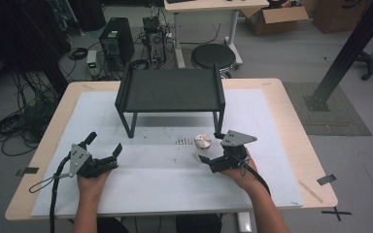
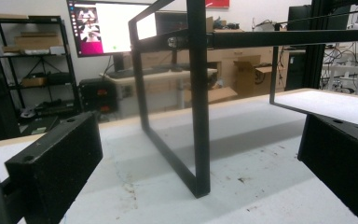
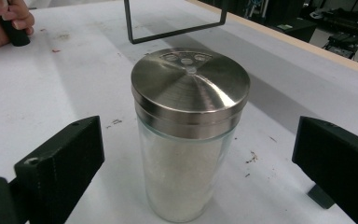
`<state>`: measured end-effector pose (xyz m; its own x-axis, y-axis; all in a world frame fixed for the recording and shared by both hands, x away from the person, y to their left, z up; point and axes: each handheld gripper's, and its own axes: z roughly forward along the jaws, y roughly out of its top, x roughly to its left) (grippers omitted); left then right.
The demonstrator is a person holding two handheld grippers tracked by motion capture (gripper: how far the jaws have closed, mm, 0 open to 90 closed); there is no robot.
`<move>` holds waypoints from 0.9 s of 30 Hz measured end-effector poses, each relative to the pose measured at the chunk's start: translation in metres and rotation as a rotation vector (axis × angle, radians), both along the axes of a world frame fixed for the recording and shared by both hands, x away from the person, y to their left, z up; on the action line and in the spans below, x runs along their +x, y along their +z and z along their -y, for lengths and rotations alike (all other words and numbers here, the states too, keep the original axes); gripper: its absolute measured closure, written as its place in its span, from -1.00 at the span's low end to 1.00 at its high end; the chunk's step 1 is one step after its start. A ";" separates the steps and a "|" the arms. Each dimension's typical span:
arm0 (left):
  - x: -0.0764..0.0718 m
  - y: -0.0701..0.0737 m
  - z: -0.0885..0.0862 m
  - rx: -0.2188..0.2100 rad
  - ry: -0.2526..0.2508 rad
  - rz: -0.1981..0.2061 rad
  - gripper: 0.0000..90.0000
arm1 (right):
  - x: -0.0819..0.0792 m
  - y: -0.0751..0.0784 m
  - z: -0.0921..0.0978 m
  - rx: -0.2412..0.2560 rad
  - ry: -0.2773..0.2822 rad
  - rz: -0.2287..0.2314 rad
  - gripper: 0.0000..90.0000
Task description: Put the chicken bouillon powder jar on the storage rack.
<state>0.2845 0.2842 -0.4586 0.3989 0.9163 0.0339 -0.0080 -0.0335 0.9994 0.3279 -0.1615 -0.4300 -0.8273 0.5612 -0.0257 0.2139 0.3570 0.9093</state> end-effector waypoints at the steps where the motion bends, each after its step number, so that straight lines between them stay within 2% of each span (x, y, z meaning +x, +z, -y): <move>1: 0.000 0.000 0.000 0.000 -0.001 0.000 -0.99 | 0.001 0.000 0.000 -0.002 -0.001 -0.002 -0.95; 16: 0.000 0.000 0.000 0.001 -0.001 0.002 -0.99 | 0.006 -0.004 -0.005 -0.010 0.005 -0.030 -0.83; 27: 0.000 0.000 0.000 -0.001 -0.001 0.001 -0.99 | 0.009 -0.007 -0.009 -0.024 0.033 -0.026 -0.63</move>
<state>0.2845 0.2842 -0.4586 0.3995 0.9161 0.0337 -0.0087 -0.0329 0.9994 0.3370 -0.1522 -0.4372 -0.8457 0.5334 -0.0168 0.2256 0.3859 0.8945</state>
